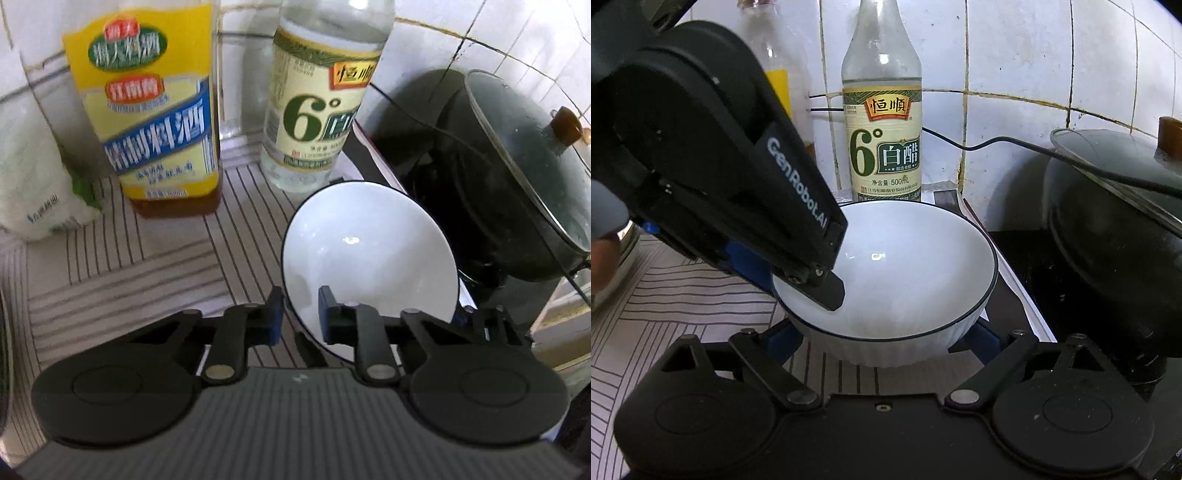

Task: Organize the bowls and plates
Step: 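Close the left gripper on the rim of the second white bowl, then lift the second bowl and carry it toward the plate stack, then lower the held bowl into the white bowl beside the plates, then lift the nested bowl stack with the left gripper toward the bunny plates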

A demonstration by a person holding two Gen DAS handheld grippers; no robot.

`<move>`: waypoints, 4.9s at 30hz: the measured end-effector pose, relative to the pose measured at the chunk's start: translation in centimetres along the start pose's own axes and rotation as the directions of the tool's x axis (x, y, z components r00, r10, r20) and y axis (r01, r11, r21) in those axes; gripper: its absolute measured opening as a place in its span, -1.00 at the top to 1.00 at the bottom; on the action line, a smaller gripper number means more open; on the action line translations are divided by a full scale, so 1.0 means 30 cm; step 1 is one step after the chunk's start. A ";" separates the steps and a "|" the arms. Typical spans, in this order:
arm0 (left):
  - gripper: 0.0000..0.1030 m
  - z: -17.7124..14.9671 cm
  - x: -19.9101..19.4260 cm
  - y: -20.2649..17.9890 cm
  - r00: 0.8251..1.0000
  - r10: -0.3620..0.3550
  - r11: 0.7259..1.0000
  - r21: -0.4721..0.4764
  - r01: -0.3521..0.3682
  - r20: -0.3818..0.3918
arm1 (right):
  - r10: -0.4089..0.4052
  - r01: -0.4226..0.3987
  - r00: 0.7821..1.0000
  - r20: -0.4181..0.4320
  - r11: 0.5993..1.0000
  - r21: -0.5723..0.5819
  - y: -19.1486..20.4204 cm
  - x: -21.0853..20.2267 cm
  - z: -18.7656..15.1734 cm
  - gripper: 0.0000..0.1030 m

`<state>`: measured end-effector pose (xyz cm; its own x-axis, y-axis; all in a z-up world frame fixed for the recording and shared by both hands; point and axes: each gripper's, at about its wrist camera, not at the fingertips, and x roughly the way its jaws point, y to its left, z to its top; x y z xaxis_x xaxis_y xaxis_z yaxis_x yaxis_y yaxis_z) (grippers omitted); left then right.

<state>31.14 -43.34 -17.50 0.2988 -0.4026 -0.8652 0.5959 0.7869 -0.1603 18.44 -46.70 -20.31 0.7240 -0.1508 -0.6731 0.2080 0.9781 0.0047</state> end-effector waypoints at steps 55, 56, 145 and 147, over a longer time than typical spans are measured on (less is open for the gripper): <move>0.71 -0.454 -0.786 0.271 0.972 0.234 0.959 -0.173 -0.225 0.034 | 0.400 -0.370 0.913 0.086 0.897 -0.241 0.442 -0.554 -0.040 -0.87; 0.71 -0.470 -0.798 0.288 0.971 0.236 0.955 -0.189 -0.226 0.031 | 0.409 -0.379 0.909 0.079 0.891 -0.248 0.459 -0.565 -0.045 -0.87; -0.17 -0.823 -0.628 0.883 0.996 -0.008 0.849 -0.526 0.055 0.090 | 0.408 -0.411 0.911 -0.065 0.882 -0.231 0.834 -0.387 -0.343 -0.98; -0.13 -0.813 -0.610 0.884 0.996 -0.013 0.852 -0.521 0.054 0.083 | 0.424 -0.428 0.903 -0.068 0.875 -0.228 0.834 -0.375 -0.342 -1.00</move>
<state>23.30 -3.68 -17.52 0.3519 -0.4500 -0.8208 0.1350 0.8921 -0.4312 8.76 -19.06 -20.20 0.6974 0.2881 -0.6562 -0.2775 0.9528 0.1234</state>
